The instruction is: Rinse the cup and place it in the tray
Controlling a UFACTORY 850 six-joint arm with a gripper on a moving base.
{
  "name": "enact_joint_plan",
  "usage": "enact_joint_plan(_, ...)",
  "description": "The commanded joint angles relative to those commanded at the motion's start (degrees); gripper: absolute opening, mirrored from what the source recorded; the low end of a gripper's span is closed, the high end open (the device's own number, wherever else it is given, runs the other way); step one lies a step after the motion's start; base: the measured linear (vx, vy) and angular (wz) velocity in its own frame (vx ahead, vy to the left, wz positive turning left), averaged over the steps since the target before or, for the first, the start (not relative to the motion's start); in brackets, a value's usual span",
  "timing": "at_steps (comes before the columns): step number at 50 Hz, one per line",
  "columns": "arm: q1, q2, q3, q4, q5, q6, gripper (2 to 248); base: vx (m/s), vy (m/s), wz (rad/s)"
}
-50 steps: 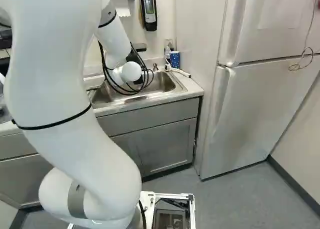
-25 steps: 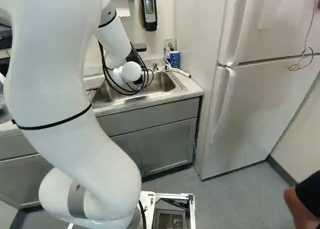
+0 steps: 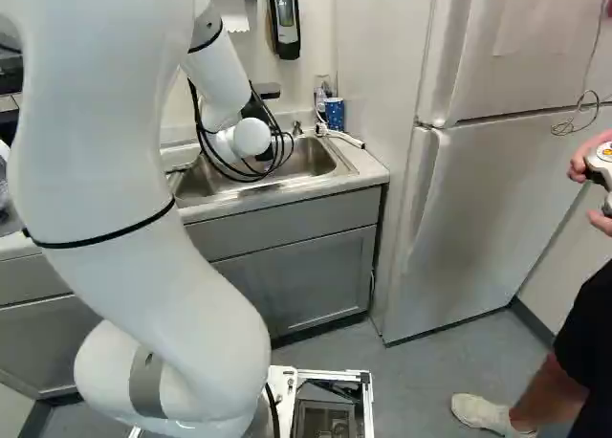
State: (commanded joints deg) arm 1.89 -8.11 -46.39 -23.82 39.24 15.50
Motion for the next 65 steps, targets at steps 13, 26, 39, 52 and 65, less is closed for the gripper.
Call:
enact_joint_plan(13, 0.0, 0.0, 0.0, 0.0, 0.0, 0.0, 125, 0.000, 0.000, 0.000)
enact_joint_plan(26, 0.0, 0.0, 0.0, 0.0, 0.0, 0.0, 125, 0.000, 0.000, 0.000)
enact_joint_plan(39, 0.0, 0.0, 0.0, 0.0, 0.0, 0.0, 125, 0.000, 0.000, 0.000)
enact_joint_plan(52, 0.0, 0.0, 0.0, 0.0, 0.0, 0.0, 125, 0.000, 0.000, 0.000)
enact_joint_plan(65, 0.0, 0.0, 0.0, 0.0, 0.0, 0.0, 125, 0.000, 0.000, 0.000)
